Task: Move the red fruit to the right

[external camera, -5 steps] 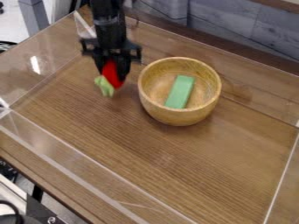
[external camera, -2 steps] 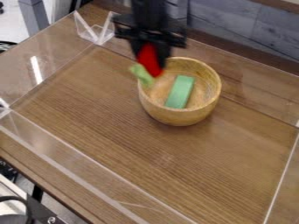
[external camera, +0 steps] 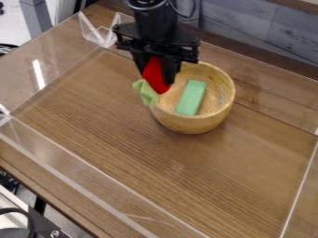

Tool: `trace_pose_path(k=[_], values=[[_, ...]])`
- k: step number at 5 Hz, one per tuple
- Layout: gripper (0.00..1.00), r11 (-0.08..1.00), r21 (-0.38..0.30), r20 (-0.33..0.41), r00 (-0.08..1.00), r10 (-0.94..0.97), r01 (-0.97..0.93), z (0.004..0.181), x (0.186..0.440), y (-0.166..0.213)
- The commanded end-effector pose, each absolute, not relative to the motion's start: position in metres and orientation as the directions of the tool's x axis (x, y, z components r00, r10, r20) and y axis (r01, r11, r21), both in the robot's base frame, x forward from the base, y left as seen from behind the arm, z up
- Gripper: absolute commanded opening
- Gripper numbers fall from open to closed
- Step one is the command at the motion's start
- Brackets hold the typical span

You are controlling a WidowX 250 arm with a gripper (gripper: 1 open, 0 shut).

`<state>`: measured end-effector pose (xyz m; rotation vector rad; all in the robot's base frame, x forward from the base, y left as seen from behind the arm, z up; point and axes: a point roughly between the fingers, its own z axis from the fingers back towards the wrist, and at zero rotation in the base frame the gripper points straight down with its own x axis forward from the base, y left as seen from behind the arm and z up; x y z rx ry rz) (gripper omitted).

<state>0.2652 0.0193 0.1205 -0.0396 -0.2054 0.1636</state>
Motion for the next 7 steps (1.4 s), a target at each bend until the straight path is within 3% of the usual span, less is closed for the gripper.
trace_pose_path(k=[1,4,6,7], values=[[0.0,0.991,-0.055,0.241,0.961,0.135,-0.125,0.123,0.257,-0.001],[0.0,0.993,-0.067,0.186,0.979,-0.081,0.095,0.095,0.217,-0.085],[0.0,0.988,-0.101,0.14,0.985,-0.099,0.114,0.08,0.201,-0.104],[0.0,0.987,-0.111,0.131,0.986,-0.102,0.117,0.064,0.194,-0.105]])
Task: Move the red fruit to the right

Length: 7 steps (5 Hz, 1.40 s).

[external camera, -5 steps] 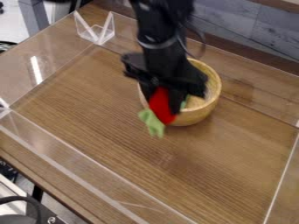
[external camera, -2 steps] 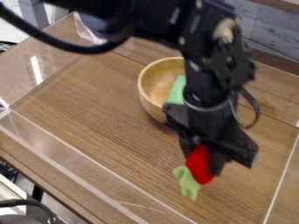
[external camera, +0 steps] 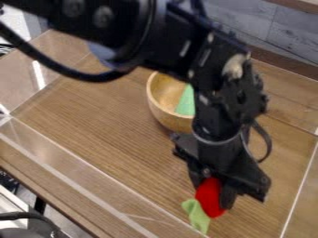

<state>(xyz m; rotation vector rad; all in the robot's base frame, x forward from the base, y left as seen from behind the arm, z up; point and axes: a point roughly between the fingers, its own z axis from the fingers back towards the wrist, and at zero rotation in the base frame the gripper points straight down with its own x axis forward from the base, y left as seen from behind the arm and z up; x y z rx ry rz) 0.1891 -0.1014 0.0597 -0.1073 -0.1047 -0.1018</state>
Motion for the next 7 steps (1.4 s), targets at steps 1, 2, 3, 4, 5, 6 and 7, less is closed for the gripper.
trace_pose_path(k=[1,2,3,4,5,6,7], values=[[0.0,0.987,-0.122,0.119,0.989,-0.092,0.106,0.046,0.188,-0.106],[0.0,0.988,-0.125,0.11,0.991,-0.078,0.091,0.031,0.185,-0.105],[0.0,0.987,-0.124,0.097,0.991,-0.094,0.106,0.032,0.187,-0.113],[0.0,0.984,-0.128,0.085,0.99,-0.115,0.126,0.037,0.186,-0.117],[0.0,0.982,-0.132,0.078,0.989,-0.128,0.137,0.047,0.188,-0.118],[0.0,0.979,-0.14,0.068,0.988,-0.14,0.149,0.052,0.192,-0.118],[0.0,0.975,-0.153,0.058,0.986,-0.154,0.161,0.046,0.185,-0.102]])
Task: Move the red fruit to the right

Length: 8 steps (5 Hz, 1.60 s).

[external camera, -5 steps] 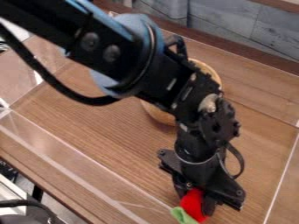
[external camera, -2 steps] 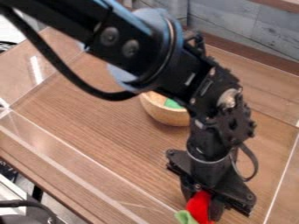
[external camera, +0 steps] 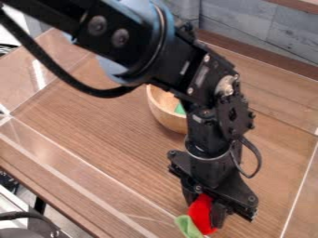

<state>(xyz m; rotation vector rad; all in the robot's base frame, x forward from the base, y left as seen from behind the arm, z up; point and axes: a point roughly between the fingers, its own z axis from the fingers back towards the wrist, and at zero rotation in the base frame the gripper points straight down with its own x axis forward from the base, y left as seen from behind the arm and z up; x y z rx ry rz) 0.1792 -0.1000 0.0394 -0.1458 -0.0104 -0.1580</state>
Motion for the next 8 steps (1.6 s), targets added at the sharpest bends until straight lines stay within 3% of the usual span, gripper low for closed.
trace_pose_path(k=[1,4,7,8], values=[[1.0,0.978,-0.153,0.044,0.99,-0.136,0.141,0.045,0.188,-0.095],[1.0,0.973,-0.143,0.03,0.984,-0.177,0.18,0.037,0.194,-0.088],[1.0,0.948,-0.132,0.026,0.957,-0.289,0.29,0.063,0.198,-0.09],[0.0,0.936,-0.134,0.017,0.945,-0.326,0.325,0.062,0.202,-0.093]])
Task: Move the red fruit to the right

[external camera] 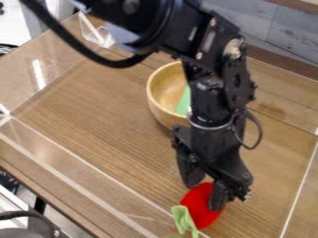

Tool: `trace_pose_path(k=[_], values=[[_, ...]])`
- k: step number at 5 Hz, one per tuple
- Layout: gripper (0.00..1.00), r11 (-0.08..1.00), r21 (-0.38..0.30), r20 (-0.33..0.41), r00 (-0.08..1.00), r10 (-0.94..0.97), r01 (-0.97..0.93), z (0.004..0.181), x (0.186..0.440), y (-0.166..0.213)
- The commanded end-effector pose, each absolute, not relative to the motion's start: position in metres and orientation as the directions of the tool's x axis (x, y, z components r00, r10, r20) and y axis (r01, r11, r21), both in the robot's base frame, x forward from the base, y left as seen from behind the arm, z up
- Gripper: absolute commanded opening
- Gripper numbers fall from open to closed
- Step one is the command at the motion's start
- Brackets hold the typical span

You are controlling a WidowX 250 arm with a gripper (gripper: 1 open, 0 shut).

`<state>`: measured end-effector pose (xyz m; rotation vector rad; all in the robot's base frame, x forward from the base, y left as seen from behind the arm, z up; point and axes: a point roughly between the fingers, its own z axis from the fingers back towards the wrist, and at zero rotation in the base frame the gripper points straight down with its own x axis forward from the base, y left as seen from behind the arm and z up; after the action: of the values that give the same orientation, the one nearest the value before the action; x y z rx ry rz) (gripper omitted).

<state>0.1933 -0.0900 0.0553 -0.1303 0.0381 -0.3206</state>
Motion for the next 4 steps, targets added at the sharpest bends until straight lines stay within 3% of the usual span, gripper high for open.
trace_pose_path(k=[1,3,4], values=[[0.0,0.923,-0.132,0.014,0.932,-0.363,0.361,0.067,0.205,-0.096],[0.0,0.948,-0.129,0.009,0.956,-0.292,0.29,0.081,0.202,-0.084],[0.0,0.962,-0.126,0.008,0.97,-0.242,0.241,0.08,0.207,-0.077]])
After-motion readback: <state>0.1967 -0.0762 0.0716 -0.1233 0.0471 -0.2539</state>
